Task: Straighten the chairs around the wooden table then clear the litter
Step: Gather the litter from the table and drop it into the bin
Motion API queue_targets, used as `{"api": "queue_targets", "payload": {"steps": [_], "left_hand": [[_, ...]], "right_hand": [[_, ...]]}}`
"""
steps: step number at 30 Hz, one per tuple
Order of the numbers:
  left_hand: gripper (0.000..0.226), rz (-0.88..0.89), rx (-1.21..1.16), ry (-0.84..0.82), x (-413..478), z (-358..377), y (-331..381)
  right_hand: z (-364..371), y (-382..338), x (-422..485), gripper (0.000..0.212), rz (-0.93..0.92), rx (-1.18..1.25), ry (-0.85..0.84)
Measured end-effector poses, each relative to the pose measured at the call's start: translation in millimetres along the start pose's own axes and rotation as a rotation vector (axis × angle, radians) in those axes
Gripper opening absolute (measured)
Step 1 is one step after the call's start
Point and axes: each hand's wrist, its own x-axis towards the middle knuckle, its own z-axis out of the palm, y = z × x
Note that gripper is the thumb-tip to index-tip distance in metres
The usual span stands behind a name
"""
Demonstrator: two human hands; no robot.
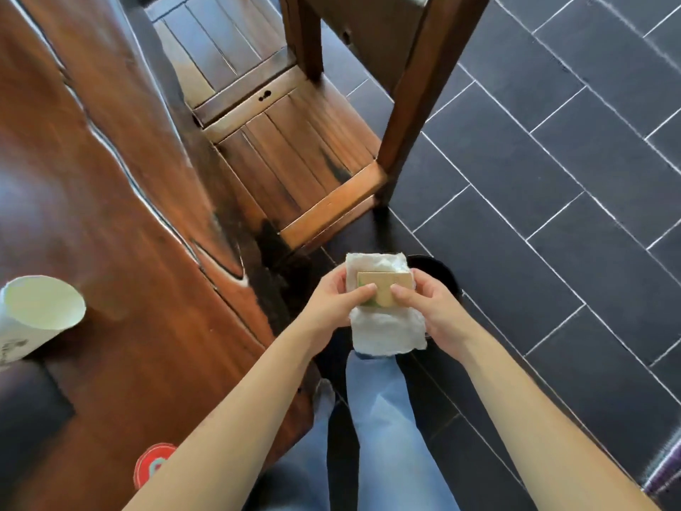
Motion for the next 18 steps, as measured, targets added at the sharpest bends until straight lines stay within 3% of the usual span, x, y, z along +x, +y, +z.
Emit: {"api": "queue_targets", "payload": {"steps": [3, 7, 10, 14, 18], "left_hand": [[0.030, -0.084, 0.012, 0.028, 24, 29, -13], [0.031, -0.187, 0.084, 0.079, 54, 65, -26], [0.032, -0.259, 0.145, 0.034, 73, 91, -31], [0.035, -0.412, 0.200, -0.008, 99, 110, -44], [0.013, -0.479, 0.273, 0.046, 118, 123, -51]], "right_hand": [[-31, 14, -3, 0.033, 0.029, 0.038, 0.130], [-65, 34, 0, 0.013, 0.039, -0.089, 0.350], [-82, 47, 5, 0.016, 0.114, -0.095, 0.475], [-106, 64, 14, 0.013, 0.221, -0.055, 0.535], [-124, 77, 26, 0.014, 0.293, -0.021, 0.586]]}}
